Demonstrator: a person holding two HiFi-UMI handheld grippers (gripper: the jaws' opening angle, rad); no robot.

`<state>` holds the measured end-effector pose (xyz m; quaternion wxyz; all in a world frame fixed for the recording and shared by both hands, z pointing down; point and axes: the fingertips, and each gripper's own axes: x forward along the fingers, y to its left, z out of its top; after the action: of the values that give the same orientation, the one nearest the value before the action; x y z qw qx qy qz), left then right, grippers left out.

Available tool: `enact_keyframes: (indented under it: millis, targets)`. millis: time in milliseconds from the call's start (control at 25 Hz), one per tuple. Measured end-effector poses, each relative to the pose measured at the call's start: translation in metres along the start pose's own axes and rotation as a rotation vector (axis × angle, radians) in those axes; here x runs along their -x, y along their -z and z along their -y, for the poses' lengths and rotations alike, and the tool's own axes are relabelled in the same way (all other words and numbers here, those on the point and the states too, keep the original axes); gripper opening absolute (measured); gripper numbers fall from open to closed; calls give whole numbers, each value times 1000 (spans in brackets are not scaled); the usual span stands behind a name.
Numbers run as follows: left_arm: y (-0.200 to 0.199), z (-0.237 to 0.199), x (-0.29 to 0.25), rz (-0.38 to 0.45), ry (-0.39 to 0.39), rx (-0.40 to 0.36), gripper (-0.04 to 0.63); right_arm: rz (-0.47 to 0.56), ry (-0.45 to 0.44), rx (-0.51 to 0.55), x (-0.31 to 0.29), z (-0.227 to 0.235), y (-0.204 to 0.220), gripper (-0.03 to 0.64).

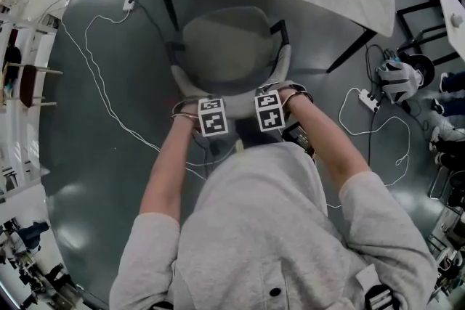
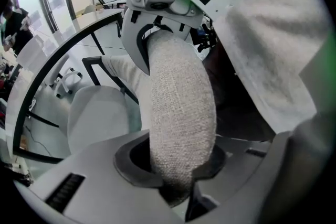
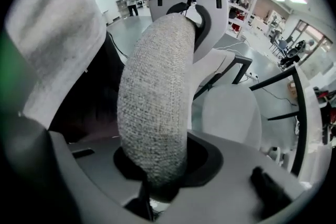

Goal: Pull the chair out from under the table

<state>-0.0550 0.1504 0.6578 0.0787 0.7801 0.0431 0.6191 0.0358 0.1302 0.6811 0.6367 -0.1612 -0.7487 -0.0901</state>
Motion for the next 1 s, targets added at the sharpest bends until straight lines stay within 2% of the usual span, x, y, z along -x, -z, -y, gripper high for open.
enact_keyframes:
  millis: [760,1000]
  targets:
    - [-10,106,-21,-8,1,-17,117,-15,-7,-24,-10,-110,-19,98]
    - [-12,127,-24,-10,6,-20,117,-17,-2,-35,-12,-130,-23,98]
